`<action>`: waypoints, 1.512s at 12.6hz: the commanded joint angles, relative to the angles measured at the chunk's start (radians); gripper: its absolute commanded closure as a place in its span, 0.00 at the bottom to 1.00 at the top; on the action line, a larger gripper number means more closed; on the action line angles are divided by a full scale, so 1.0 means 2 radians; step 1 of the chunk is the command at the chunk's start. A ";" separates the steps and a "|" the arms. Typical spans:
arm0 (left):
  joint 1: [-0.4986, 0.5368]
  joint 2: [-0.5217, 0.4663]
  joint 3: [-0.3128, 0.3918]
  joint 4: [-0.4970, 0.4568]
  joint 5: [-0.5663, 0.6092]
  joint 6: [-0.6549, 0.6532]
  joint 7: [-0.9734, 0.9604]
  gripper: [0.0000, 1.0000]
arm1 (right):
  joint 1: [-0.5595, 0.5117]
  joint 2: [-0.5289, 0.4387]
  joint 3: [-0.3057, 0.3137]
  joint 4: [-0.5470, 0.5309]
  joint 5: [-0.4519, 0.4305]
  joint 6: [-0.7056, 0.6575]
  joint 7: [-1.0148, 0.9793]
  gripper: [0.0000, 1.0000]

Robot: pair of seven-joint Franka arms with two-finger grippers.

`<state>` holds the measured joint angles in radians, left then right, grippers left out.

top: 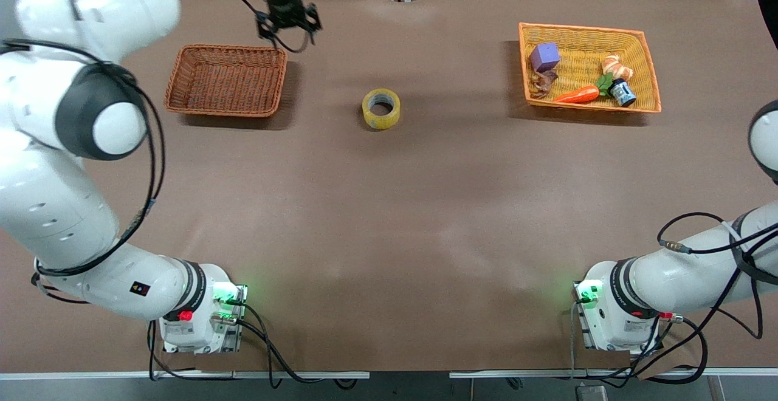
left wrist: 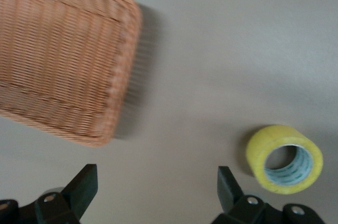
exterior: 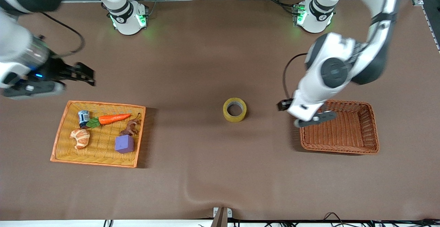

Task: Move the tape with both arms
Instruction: 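Grasp the tape roll with the left gripper while the right gripper withdraws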

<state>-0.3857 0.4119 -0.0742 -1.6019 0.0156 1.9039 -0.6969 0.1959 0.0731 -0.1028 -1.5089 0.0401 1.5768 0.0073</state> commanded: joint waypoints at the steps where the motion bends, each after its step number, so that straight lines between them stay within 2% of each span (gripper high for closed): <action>1: -0.035 0.040 0.003 0.008 0.001 0.047 -0.048 0.00 | -0.060 -0.033 0.015 -0.016 0.004 -0.013 -0.008 0.00; 7: -0.099 0.123 -0.002 0.002 -0.006 0.162 -0.102 0.00 | -0.096 -0.082 0.014 -0.013 -0.005 -0.104 -0.007 0.00; 10: -0.104 0.128 -0.003 -0.026 -0.006 0.205 -0.108 0.00 | -0.107 -0.080 0.012 -0.017 -0.005 -0.077 -0.014 0.00; 12: -0.107 0.128 -0.004 -0.042 -0.006 0.230 -0.114 0.00 | -0.094 -0.072 0.015 -0.020 -0.047 -0.063 -0.018 0.00; 14: -0.112 0.131 -0.004 -0.042 -0.006 0.232 -0.126 0.10 | -0.090 -0.066 0.015 -0.020 -0.049 -0.061 -0.017 0.00; 16: -0.114 0.131 -0.005 -0.050 -0.006 0.232 -0.128 0.14 | -0.088 -0.066 0.015 -0.019 -0.043 -0.060 -0.014 0.00; 17: -0.114 0.130 -0.006 -0.052 -0.006 0.232 -0.128 0.19 | -0.089 -0.066 0.015 -0.022 -0.035 -0.060 -0.016 0.00; 18: -0.114 0.131 -0.006 -0.053 -0.006 0.233 -0.128 0.28 | -0.092 -0.065 0.015 -0.023 -0.034 -0.060 -0.016 0.00; 19: -0.114 0.132 -0.006 -0.052 -0.006 0.235 -0.128 0.52 | -0.092 -0.065 0.014 -0.023 -0.034 -0.060 -0.016 0.00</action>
<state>-0.6104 0.6848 -0.0869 -1.6882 0.0154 2.3527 -0.9383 0.0171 -0.0499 -0.0765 -1.5432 -0.0303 1.4512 -0.0208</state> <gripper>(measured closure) 0.269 0.000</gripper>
